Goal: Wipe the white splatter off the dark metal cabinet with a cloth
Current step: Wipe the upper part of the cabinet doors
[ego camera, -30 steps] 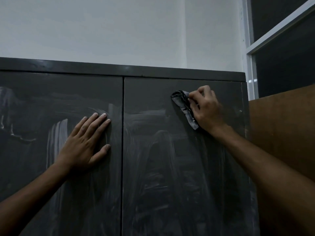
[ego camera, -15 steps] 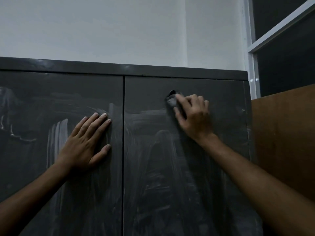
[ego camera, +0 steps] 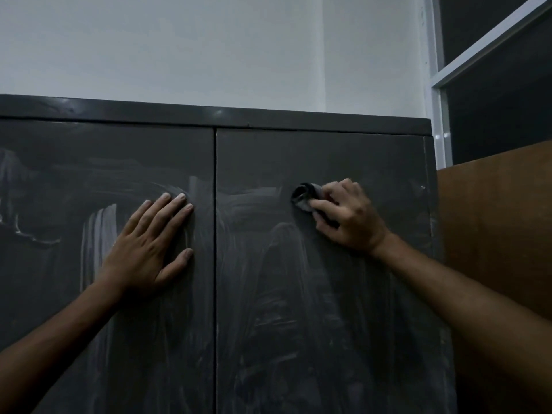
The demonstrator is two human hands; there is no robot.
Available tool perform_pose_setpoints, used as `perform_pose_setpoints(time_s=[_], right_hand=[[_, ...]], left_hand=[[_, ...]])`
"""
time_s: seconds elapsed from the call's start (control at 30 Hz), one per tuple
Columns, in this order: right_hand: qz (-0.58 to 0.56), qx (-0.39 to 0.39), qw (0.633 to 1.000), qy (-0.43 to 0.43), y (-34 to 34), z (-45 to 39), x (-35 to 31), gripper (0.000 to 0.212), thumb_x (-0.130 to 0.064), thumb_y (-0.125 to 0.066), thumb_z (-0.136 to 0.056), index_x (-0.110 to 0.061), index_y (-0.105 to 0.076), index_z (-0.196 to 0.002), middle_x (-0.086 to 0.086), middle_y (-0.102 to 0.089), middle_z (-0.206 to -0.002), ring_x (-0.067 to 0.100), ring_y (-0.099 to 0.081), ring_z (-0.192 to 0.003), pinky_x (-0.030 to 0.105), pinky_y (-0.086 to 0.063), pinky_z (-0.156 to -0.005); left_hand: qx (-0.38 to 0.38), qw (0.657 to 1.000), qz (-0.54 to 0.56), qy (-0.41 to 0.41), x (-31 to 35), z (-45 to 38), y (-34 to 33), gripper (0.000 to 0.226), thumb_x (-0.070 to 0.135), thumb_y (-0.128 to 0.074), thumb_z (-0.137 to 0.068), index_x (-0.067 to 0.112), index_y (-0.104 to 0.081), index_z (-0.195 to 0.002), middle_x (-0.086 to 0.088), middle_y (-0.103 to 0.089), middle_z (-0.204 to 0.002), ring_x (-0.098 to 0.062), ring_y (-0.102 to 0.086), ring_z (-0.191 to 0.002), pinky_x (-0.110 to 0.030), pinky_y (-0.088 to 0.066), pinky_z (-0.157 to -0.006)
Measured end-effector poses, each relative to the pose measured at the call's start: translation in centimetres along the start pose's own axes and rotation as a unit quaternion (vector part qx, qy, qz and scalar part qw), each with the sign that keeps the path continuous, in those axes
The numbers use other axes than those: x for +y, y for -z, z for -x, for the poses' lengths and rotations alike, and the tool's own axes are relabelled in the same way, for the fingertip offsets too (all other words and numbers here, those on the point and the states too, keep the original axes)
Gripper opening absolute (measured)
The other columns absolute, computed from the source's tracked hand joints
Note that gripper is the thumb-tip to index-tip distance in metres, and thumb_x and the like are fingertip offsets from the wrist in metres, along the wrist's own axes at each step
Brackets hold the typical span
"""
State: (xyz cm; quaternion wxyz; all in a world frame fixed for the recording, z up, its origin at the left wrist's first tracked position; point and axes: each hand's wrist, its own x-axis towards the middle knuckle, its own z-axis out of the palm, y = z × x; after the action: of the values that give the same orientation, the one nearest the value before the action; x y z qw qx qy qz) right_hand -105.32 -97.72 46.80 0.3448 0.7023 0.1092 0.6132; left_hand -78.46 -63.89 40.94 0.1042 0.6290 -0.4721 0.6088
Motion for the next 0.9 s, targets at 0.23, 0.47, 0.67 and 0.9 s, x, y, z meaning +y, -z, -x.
perform_pose_setpoints(time_s=[0.23, 0.47, 0.67, 0.9], right_hand=[[0.045, 0.103, 0.887, -0.447, 1.0, -0.2, 4.0, 0.025, -0.033, -0.056, -0.097, -0.014, -0.066, -0.111, 0.016, -0.054, -0.112, 0.033, -0.052, -0.102, 0.036, -0.047, -0.078], [0.042, 0.039, 0.954, -0.295, 2.4, 4.9, 5.7, 0.026, -0.034, -0.056, -0.097, -0.015, -0.064, -0.113, 0.016, -0.055, -0.108, 0.033, -0.055, -0.092, 0.046, -0.054, -0.069], [0.023, 0.067, 0.921, -0.384, 2.0, 5.0, 4.4, 0.027, -0.032, -0.055, -0.099, -0.012, -0.063, -0.116, 0.017, -0.052, -0.112, 0.030, -0.053, -0.096, 0.040, -0.053, -0.069], [0.044, 0.109, 0.833, -0.540, 3.8, 5.4, 8.5, 0.026, -0.032, -0.054, -0.100, -0.012, -0.060, -0.117, 0.019, -0.052, -0.121, 0.035, -0.056, -0.101, 0.048, -0.055, -0.078]], left_hand=[[-0.005, 1.000, 0.002, 0.000, 0.0, -0.1, 0.1, 0.083, 0.061, -0.034, -0.099, 0.011, -0.024, -0.165, -0.014, -0.019, -0.172, -0.028, -0.011, -0.162, -0.050, -0.011, -0.131], [0.001, 1.000, 0.007, -0.001, 0.1, -0.1, 0.1, 0.083, 0.060, -0.036, -0.098, 0.010, -0.027, -0.164, -0.014, -0.020, -0.172, -0.029, -0.012, -0.161, -0.049, -0.009, -0.131], [0.001, 1.000, 0.002, -0.003, 0.0, -0.1, 0.2, 0.083, 0.060, -0.037, -0.098, 0.009, -0.028, -0.163, -0.014, -0.021, -0.172, -0.030, -0.014, -0.161, -0.053, -0.015, -0.130], [0.005, 1.000, 0.008, -0.003, 0.2, -0.2, 0.2, 0.083, 0.060, -0.037, -0.098, 0.008, -0.029, -0.163, -0.014, -0.021, -0.172, -0.029, -0.013, -0.161, -0.050, -0.012, -0.130]])
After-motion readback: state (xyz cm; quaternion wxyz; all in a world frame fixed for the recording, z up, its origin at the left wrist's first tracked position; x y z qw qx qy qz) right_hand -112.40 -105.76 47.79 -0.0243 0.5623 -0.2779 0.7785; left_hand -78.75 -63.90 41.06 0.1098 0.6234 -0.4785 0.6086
